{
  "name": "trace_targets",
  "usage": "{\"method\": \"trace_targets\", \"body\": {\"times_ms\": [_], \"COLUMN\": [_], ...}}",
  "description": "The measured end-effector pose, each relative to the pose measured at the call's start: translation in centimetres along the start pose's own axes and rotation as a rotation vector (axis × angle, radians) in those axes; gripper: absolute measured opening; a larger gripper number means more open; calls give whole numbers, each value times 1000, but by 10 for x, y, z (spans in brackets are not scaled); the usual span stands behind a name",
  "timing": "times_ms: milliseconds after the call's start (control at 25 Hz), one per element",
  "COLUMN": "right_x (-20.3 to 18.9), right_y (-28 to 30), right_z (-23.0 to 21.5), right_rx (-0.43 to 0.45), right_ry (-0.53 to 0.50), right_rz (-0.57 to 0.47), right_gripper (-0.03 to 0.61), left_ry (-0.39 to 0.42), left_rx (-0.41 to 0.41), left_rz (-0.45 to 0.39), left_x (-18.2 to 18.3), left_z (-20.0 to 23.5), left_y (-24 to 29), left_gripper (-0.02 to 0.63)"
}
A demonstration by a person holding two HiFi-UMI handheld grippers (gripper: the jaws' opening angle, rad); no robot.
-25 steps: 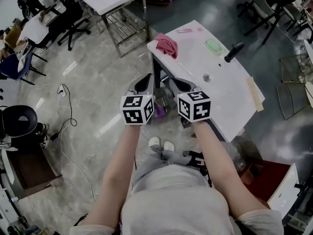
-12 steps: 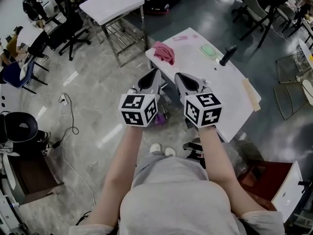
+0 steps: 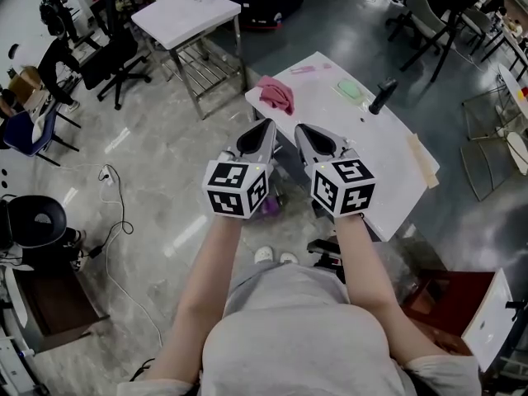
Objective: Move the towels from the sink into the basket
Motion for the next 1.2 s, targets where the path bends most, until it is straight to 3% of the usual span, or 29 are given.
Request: {"method": "trace_targets", "body": {"times_ms": [560,1000,1080,1200], "right_x": [-6,-4,-5,-8], "right_y": [57,88,97,112], "right_z": [10,-12,-16,-25], "right_rx": [-17,-14,-4,0], "right_ry": [40,164,153,123], "right_rz": [4,-28,-4,30], "right_gripper": [17,22,109,161], "left_ry": [-20,-57,-63,-74], "left_rx": [-55,-42,-36,-22], "left_rz": [13,36,42,49], "left_x": [2,-3,-6,-8], "left_z": [57,89,93,99], "left_y": [13,29,34,44], "left_gripper": [5,5,5,5]}}
Point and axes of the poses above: the fingertips, and each gripper's own axes: y forward along the fingers, z to its left, x out of its top, the point moved 8 cm from there along -y, backward along the fingers
